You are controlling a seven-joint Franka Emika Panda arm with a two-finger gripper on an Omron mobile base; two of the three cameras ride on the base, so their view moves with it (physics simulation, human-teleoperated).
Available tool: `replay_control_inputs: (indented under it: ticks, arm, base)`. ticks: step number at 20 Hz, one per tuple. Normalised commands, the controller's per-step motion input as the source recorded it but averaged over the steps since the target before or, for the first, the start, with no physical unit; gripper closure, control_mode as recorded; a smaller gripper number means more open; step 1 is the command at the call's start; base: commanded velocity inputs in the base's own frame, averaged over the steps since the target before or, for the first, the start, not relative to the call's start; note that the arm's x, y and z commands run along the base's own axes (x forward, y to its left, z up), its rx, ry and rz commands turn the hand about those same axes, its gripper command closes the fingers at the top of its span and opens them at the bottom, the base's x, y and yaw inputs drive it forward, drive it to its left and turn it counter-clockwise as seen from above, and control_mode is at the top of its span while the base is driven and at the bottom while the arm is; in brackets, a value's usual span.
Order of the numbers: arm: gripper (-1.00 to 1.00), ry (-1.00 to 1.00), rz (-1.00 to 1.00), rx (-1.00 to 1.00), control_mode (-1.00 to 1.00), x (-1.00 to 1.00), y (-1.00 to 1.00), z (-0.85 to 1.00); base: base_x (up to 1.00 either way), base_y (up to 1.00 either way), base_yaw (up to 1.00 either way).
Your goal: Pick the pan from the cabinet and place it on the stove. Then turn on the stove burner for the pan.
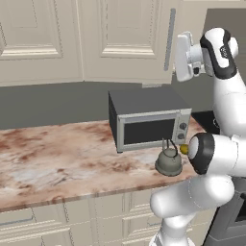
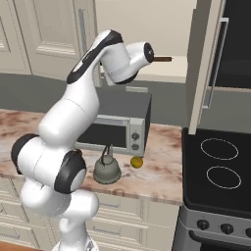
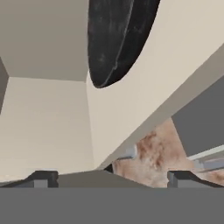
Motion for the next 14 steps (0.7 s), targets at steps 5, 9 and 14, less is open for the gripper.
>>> replay_control_inputs:
  ticks: [5,9,14]
  arm:
    - [-1.0,-0.02,0.1,0.0,-1.0,-0.97,0.31,0.0]
    - [-1.0,-0.03,0.1,0.0,-1.0,-1.0,0.36,0.0]
    - [-1.0,-0.01,0.07,0.0,-1.0,-1.0,0.6,0.0]
  base:
    - [0.0,0.0,0.0]
    - [0.0,0.0,0.0]
    - [0.0,0.0,0.0]
